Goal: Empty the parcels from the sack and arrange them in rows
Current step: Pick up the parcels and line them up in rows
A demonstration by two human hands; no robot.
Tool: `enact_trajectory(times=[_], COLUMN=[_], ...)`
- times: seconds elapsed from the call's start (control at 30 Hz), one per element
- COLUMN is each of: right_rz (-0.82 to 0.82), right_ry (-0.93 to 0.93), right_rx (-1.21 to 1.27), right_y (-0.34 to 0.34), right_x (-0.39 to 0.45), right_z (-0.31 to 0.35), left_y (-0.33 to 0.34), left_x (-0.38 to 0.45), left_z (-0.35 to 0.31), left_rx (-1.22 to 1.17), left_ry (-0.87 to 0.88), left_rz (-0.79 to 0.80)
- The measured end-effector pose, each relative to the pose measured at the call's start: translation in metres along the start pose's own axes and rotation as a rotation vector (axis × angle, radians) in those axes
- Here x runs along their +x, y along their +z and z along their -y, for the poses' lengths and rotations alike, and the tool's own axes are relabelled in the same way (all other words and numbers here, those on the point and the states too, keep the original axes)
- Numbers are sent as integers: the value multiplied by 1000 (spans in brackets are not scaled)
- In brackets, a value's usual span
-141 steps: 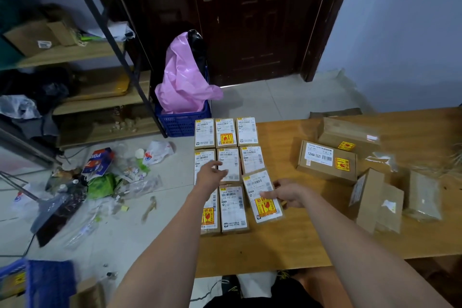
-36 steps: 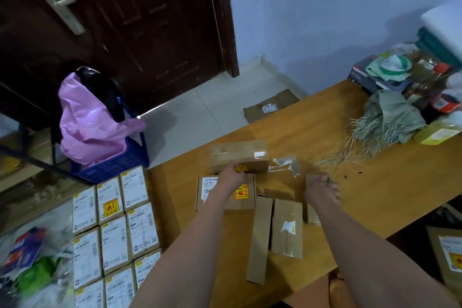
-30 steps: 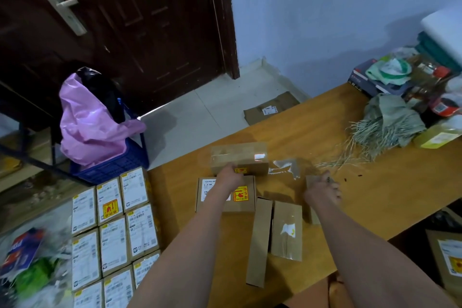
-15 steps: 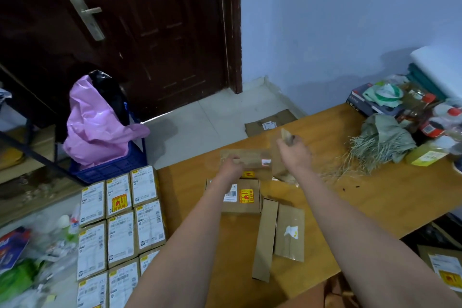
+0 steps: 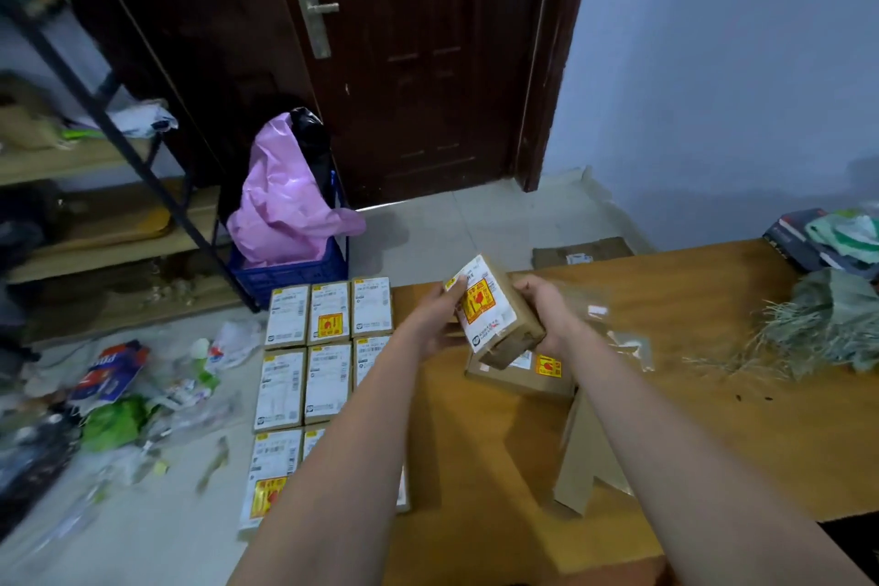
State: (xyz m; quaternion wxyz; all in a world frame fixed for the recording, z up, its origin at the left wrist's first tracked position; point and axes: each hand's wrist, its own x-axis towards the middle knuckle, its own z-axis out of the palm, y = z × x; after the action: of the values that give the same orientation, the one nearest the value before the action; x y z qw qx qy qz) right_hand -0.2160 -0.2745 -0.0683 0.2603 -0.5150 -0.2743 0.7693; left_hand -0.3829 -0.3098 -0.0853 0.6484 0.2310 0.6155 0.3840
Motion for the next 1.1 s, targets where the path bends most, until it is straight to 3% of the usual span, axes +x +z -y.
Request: enact_trajectory(times=[0.3,0.47,0.77,1.1], right_rz=[141,232,69,-106], right_ry=[59,81,14,24], right_rx=[-348,-553,-638,-704], right_y=[64,83,107,106], right_x=[-7,-7,21,102], right_z=[-38,-52,-48,-11], left_y=[-94,-123,-133,-144], left_x=[-28,-29,-17,41], left_z=[14,19,13,-6], left_rx=[-182,-119,93,615], left_ry=[67,107,123,150], left_rz=[-170,-183,-128,-352])
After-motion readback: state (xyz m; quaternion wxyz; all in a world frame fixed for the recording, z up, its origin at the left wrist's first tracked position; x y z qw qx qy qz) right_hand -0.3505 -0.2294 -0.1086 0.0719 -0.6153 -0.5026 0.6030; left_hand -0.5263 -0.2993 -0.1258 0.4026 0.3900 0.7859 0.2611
